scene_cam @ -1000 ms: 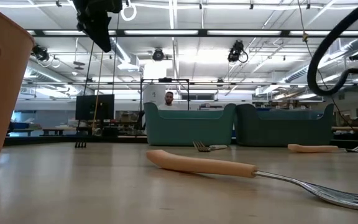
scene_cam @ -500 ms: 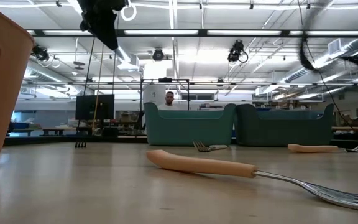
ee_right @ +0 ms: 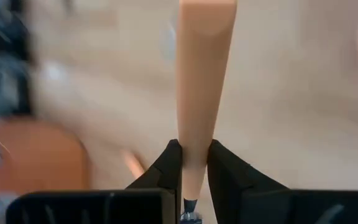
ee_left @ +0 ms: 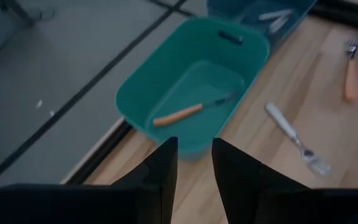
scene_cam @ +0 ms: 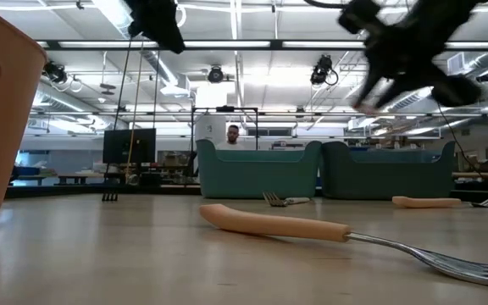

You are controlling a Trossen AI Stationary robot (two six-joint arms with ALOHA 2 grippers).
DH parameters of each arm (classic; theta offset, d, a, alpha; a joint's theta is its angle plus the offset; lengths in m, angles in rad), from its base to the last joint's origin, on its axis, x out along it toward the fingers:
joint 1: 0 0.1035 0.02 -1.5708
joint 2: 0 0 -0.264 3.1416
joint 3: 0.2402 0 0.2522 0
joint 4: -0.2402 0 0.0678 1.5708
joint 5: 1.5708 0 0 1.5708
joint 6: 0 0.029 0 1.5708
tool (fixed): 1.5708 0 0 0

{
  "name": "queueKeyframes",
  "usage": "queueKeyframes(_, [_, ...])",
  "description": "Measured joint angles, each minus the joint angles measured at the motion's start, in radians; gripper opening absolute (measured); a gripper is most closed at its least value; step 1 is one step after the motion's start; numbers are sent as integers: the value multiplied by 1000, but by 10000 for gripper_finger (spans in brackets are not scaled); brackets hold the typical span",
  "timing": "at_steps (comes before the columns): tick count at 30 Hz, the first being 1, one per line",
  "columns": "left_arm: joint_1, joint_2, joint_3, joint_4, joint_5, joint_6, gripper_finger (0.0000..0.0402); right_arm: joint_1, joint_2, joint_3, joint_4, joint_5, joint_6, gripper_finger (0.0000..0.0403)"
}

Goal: Sort silverware by color (type)
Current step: Put the orange fork into the green bin

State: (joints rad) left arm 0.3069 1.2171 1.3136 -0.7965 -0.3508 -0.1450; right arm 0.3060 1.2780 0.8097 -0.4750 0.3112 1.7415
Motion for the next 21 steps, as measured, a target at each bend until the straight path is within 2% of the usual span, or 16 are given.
queueKeyframes(4, [13, 0, 0, 45, 0, 35, 110, -188, -13, 0, 155, 88, -210, 57])
queueKeyframes(8, [53, 1, 0, 66, 0, 37, 110, -386, -4, 1, 438, 105, -484, 57])
queueKeyframes(11, [81, 10, 0, 89, 0, 32, 110, -531, 13, 2, 678, 44, -686, 57])
queueKeyframes(14, [108, 11, -1, 92, 0, 26, 110, -660, 32, 4, 838, -50, -844, 57])
queueKeyframes(21, [164, 37, 0, 106, -1, -2, 110, -885, 64, 3, 870, -201, -1161, 57])
